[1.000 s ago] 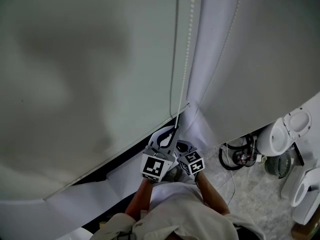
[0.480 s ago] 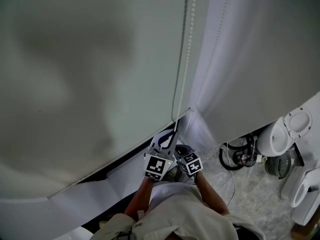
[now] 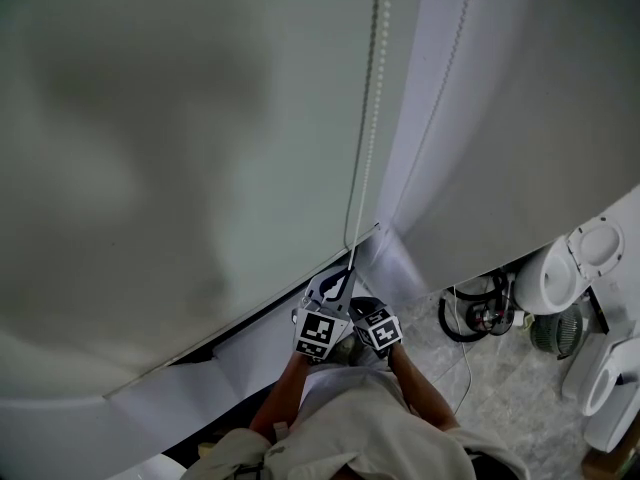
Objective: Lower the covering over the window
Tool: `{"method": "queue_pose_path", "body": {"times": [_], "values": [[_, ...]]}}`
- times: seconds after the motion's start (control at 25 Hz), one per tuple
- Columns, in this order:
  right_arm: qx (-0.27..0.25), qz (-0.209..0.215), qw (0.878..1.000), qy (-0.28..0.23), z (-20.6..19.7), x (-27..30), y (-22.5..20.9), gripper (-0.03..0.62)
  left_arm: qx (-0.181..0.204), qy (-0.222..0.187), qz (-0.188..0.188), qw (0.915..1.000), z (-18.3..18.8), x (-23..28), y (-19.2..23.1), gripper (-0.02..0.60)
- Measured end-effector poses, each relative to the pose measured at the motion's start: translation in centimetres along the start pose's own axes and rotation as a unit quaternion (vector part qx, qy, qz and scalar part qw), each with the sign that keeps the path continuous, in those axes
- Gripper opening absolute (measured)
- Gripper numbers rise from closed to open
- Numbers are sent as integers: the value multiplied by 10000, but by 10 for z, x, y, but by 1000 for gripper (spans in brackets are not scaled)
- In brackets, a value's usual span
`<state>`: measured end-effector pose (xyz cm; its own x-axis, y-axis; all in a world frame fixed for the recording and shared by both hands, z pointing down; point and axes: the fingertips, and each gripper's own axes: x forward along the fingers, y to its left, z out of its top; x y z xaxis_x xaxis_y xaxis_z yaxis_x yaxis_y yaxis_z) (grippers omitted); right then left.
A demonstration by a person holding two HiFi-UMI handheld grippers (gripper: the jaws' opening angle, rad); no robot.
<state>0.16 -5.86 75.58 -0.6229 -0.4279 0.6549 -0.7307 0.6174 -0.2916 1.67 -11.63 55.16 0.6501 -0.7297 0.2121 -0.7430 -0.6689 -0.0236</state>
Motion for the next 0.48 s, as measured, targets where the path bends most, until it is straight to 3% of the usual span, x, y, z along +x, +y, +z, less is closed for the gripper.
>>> {"method": "queue_pose_path", "body": {"times": [0.48], "values": [[15,-43,9996,263,-19,9,-4,-2,-17,266,-119,9996,-25,9,-5,14]]}}
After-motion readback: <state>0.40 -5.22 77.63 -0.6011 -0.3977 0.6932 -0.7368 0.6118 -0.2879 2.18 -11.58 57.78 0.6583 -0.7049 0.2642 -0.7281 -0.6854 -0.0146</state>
